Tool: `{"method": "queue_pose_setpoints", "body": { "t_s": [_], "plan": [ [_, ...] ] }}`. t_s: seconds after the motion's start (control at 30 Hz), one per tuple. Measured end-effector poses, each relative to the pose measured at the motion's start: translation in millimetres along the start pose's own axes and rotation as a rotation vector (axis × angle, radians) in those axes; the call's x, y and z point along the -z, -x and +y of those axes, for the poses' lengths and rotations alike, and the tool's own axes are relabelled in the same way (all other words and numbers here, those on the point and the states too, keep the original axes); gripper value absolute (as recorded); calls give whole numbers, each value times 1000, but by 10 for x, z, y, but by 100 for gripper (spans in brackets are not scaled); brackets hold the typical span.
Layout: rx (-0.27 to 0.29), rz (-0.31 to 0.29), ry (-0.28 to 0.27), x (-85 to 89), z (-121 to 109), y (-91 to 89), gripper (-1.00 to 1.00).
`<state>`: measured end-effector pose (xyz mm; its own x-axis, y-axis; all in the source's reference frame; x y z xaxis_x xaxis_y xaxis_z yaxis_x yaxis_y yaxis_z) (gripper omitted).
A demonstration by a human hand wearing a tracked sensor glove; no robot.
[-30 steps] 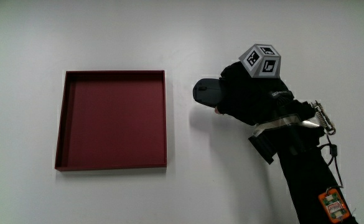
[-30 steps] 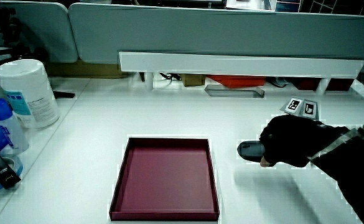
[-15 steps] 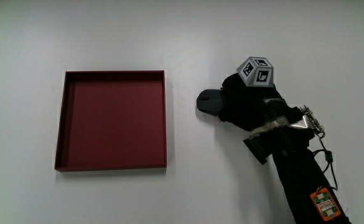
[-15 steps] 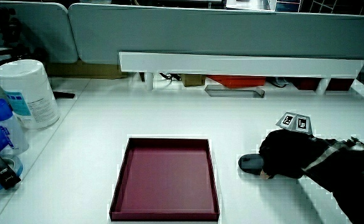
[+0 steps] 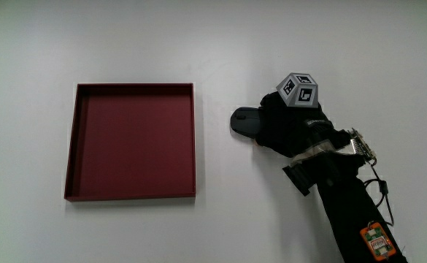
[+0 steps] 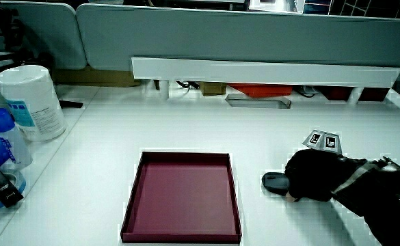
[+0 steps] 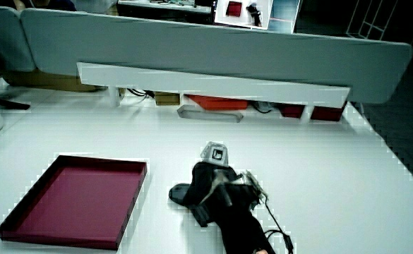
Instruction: Place mouse on desk
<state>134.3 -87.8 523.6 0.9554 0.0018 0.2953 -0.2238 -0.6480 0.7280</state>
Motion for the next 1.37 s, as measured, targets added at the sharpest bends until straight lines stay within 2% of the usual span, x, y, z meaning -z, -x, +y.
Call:
{"method": "queue_pose_setpoints", "body": {
  "t_s": [0.07, 0.13, 0.23, 0.27, 0.33, 0.37, 0.4, 0.43, 0.53, 0.67, 0.7, 0.73, 0.77, 0.83, 0.9, 1.0, 1.03, 1.07, 1.1, 1.13, 1.17, 1.2, 1.23, 1.3, 1.33, 1.37],
  "plan": [
    [10, 10, 22, 33, 14, -33, -22],
    [24, 9, 15, 43, 16, -59, -33],
    [1, 32, 41, -6, -43, -40, -50],
    [14, 21, 25, -25, -60, -48, -56],
    [-36, 47, 25, -99, -166, 8, -67],
    [-31, 35, 15, -117, -197, 28, -72],
    [-68, 46, 18, -163, -276, 96, -78],
    [-75, 31, 5, -195, -333, 146, -83],
    [-152, 19, -10, -287, -552, 340, -100],
    [-260, -16, -28, -344, -859, 600, -100],
    [-282, -9, -22, -348, -931, 659, -100],
    [-317, -50, -47, -374, -1040, 749, -100],
    [-347, -39, -40, -375, -1115, 806, -100],
    [-394, -82, -51, -326, -1214, 876, -100],
    [-475, -59, -19, -385, -1464, 1052, -100],
    [-558, -107, -25, -322, -1646, 1176, -100],
    [-602, -101, 2, -341, -1751, 1253, -100],
    [-642, -70, 54, -335, -1830, 1309, -100],
    [-677, -53, 76, -335, -1907, 1362, -100],
    [-698, -109, 42, -290, -1951, 1385, -100],
    [-741, -60, 106, -317, -2043, 1455, -100],
    [-747, -34, 118, -314, -2101, 1494, -100],
    [-769, -66, 128, -223, -2088, 1480, -100],
    [-809, -53, 181, -211, -2183, 1551, -100],
    [-831, -78, 174, -226, -2239, 1591, -100],
    [-846, -79, 189, -200, -2260, 1600, -100]
  ]
}}
